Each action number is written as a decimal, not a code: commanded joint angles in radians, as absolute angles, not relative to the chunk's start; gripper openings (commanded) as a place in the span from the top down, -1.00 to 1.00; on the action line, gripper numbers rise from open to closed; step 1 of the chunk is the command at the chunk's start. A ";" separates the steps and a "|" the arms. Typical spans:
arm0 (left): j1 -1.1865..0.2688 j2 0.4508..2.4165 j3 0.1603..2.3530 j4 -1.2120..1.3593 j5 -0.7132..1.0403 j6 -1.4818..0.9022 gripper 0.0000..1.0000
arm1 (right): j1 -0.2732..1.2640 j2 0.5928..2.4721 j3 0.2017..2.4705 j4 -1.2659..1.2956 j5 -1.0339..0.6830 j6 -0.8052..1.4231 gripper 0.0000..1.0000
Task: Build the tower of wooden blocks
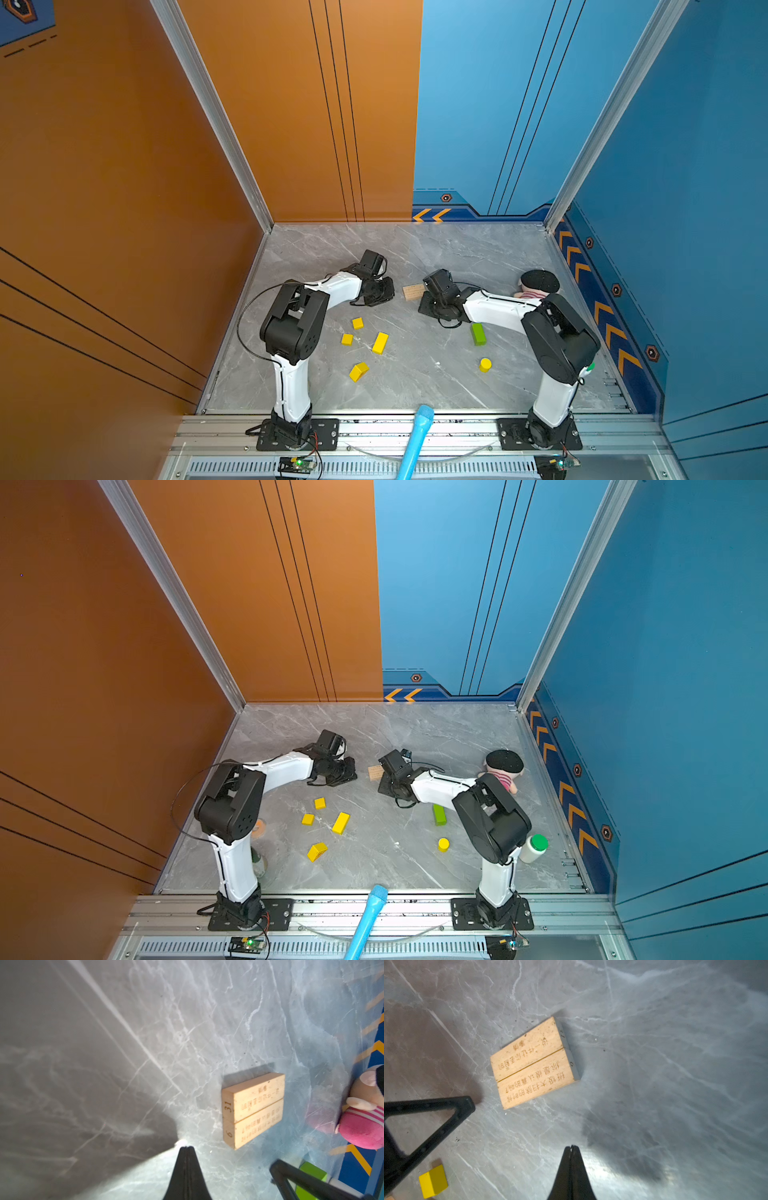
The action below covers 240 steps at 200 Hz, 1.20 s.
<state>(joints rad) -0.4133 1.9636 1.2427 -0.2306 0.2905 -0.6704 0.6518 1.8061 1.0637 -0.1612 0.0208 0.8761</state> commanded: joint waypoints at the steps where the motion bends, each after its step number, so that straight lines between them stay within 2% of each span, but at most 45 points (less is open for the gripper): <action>1: -0.417 2.007 1.290 -0.232 0.318 -0.656 1.00 | 0.627 1.745 1.028 -0.208 0.010 0.850 1.00; 132: -0.434 2.091 1.403 -0.279 0.327 -0.648 1.00 | 0.581 1.725 0.987 -0.137 -0.074 0.854 1.00; 240: -0.397 1.963 1.324 -0.318 0.279 -0.625 1.00 | 0.656 1.924 1.078 -0.008 -0.038 0.909 1.00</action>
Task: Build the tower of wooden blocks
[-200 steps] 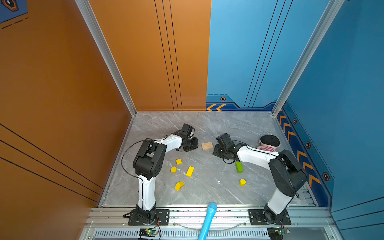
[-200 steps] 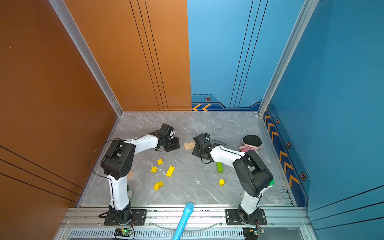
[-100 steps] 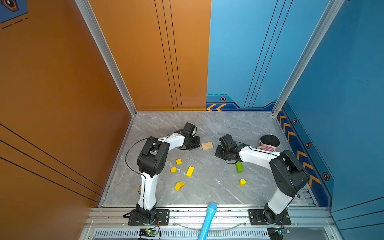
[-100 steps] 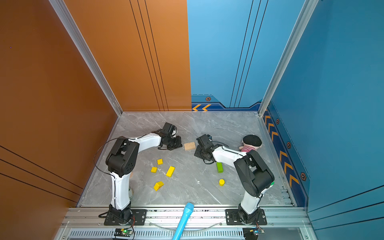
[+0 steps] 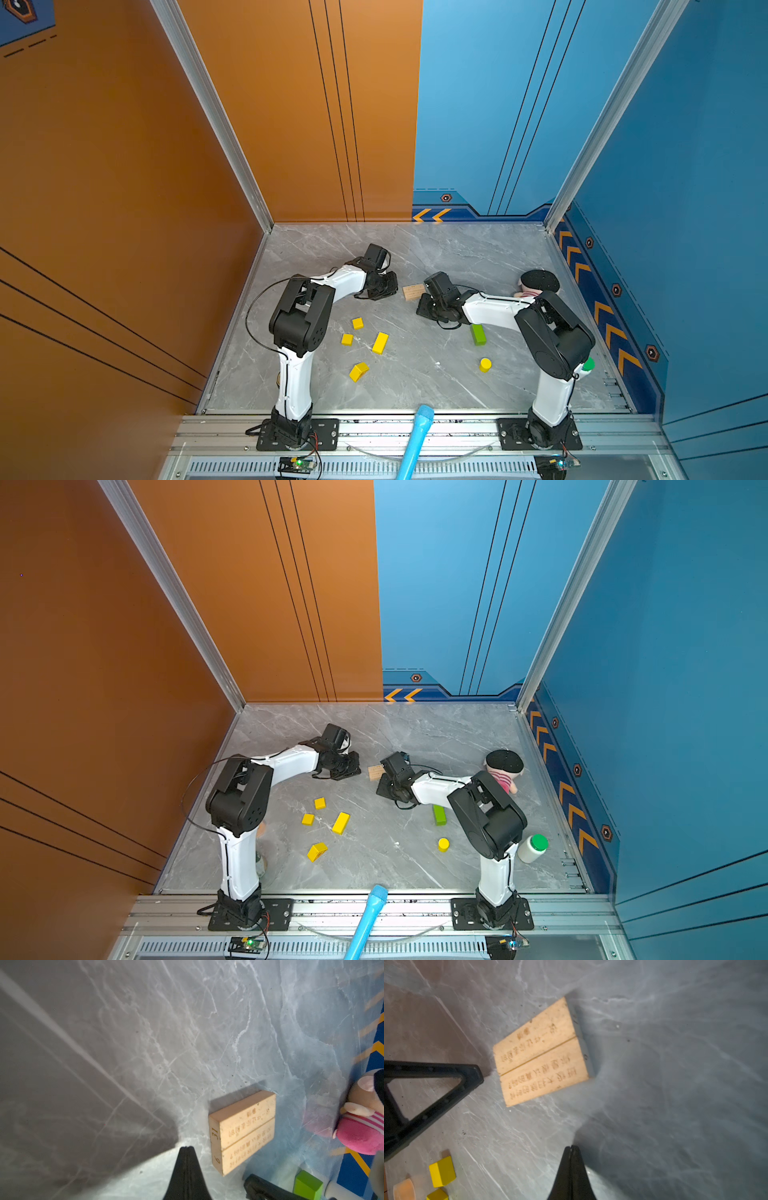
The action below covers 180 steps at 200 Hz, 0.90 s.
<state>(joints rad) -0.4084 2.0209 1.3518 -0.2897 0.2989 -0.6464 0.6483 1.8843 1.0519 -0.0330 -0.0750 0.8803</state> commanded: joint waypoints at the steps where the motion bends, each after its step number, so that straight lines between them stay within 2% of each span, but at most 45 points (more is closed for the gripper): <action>1: -0.396 1.962 1.324 -0.319 0.280 -0.625 1.00 | 0.657 1.924 1.079 -0.008 -0.037 0.909 1.00; 180: -0.386 1.928 1.281 -0.314 0.290 -0.620 1.00 | 0.684 2.028 1.166 -0.011 0.052 0.973 1.00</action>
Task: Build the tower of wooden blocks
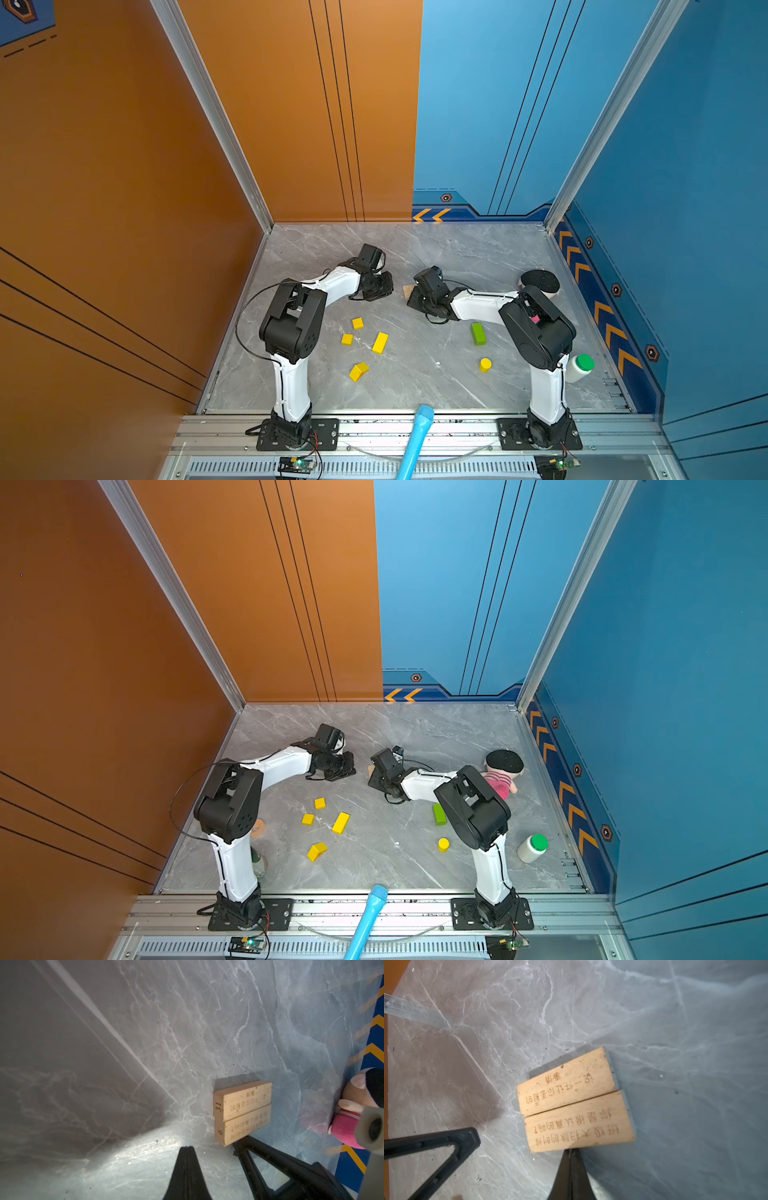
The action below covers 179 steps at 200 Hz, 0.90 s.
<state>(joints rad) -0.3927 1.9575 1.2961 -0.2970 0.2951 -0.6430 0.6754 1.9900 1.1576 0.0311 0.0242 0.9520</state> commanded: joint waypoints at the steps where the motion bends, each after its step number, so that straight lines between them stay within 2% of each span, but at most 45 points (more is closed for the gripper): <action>1: -0.386 1.928 1.280 -0.313 0.290 -0.620 1.00 | 0.684 2.028 1.167 -0.012 0.051 0.974 1.00; 93: -0.385 1.935 1.279 -0.306 0.296 -0.620 1.00 | 0.692 2.010 1.163 -0.029 0.032 0.975 1.00; 179: -0.397 1.990 1.332 -0.294 0.308 -0.629 1.00 | 0.624 1.762 0.950 -0.074 0.045 0.944 1.00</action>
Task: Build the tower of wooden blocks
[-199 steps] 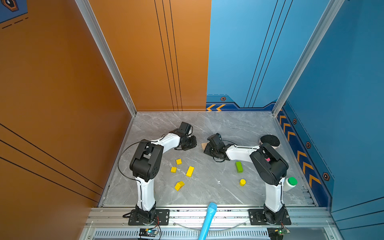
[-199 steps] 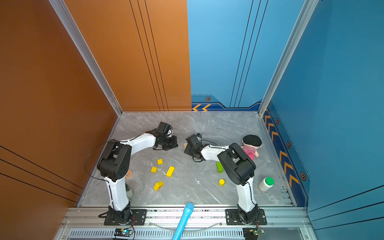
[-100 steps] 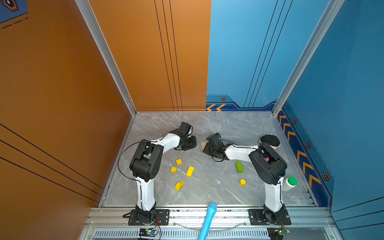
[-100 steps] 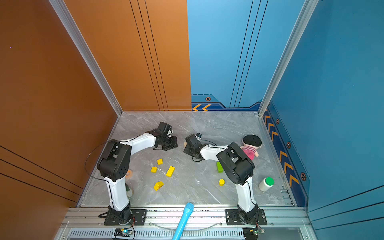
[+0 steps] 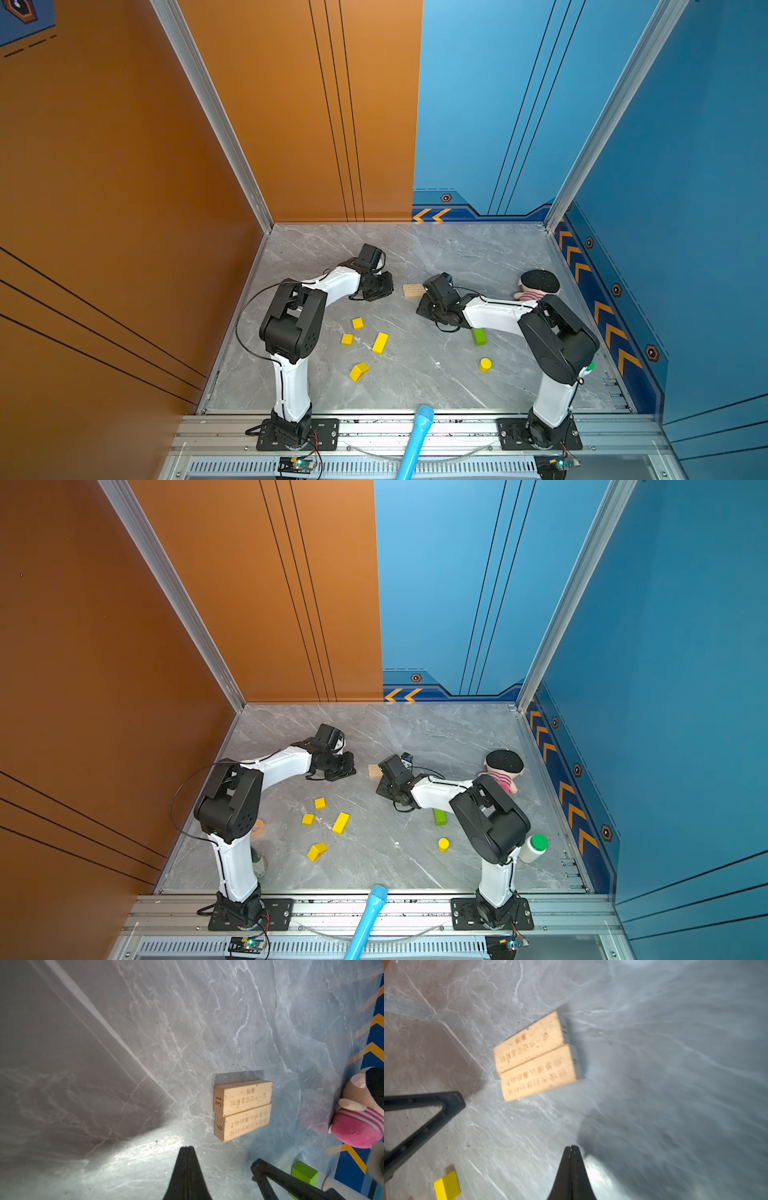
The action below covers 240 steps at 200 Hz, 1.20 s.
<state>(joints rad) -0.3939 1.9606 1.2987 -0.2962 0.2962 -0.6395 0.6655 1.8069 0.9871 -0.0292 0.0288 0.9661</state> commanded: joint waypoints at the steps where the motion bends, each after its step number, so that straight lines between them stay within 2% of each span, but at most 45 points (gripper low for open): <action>1: -0.400 1.991 1.333 -0.294 0.309 -0.628 1.00 | 0.623 1.762 0.950 -0.074 0.045 0.944 1.00; 91: -0.403 2.073 1.390 -0.295 0.310 -0.641 1.00 | 0.489 1.934 1.050 0.003 -0.101 0.932 1.00; 130: -0.404 2.095 1.418 -0.300 0.318 -0.643 1.00 | 0.489 1.986 1.091 0.016 -0.138 0.939 1.00; 240: -0.409 2.098 1.429 -0.313 0.321 -0.636 1.00 | 0.506 1.987 1.089 0.025 -0.137 0.953 1.00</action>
<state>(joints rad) -0.4004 2.0785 1.4033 -0.2928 0.3004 -0.6441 0.4942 1.9526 1.0920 0.0658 -0.1276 0.9440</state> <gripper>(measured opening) 0.044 0.047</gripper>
